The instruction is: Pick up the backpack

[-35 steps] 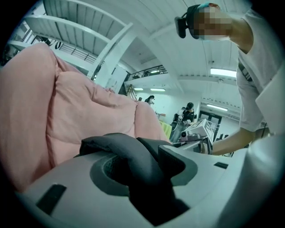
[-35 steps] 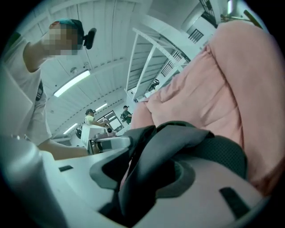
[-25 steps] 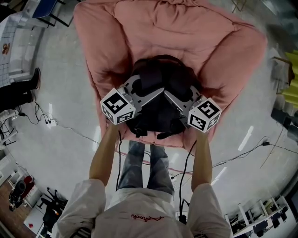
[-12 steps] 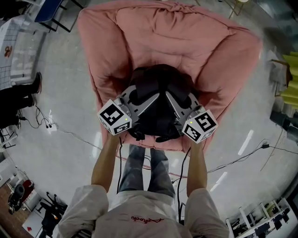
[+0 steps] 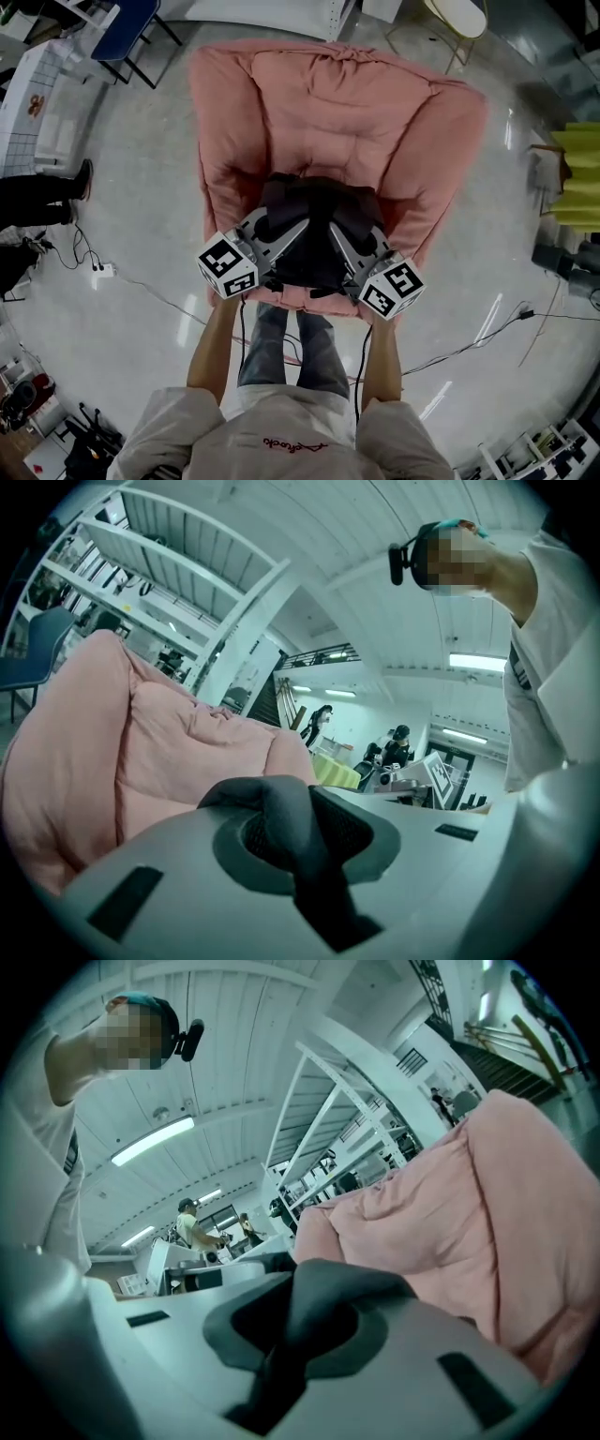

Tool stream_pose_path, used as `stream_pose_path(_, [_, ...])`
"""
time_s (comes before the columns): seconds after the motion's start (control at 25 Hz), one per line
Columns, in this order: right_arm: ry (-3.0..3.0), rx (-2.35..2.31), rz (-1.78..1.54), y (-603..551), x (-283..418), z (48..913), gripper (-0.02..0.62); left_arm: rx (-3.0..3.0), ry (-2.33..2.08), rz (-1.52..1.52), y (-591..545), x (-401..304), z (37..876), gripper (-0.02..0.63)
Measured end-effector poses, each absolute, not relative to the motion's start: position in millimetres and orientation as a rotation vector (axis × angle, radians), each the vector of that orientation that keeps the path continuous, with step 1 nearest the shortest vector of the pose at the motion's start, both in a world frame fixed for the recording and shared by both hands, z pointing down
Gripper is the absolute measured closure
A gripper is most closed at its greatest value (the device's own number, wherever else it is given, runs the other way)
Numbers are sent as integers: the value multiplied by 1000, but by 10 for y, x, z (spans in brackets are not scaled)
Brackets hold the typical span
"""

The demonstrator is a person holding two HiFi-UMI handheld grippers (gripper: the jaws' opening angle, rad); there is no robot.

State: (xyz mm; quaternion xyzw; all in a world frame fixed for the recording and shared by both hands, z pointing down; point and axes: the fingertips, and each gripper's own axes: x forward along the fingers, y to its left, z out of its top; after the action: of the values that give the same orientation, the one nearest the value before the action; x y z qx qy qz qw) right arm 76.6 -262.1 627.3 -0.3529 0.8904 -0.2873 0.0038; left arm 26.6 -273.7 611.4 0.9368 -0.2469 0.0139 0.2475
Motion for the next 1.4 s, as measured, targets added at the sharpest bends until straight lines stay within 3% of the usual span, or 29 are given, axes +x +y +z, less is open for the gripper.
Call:
stream_pose_path(0.56, [2707, -1129, -973, -1897, 584, 5527, 540, 2468, -773, -39, -1916, -64, 5416, 546])
stream_pose_path(1.2, [2716, -1159, -468, -2150, 900, 3173, 540, 2773, -819, -253, -2127, 156, 3129, 546])
stream_pose_path(1.4, [2710, -1184, -377, -2066, 976, 2830, 540, 2838, -815, -227, -2064, 256, 2787, 547])
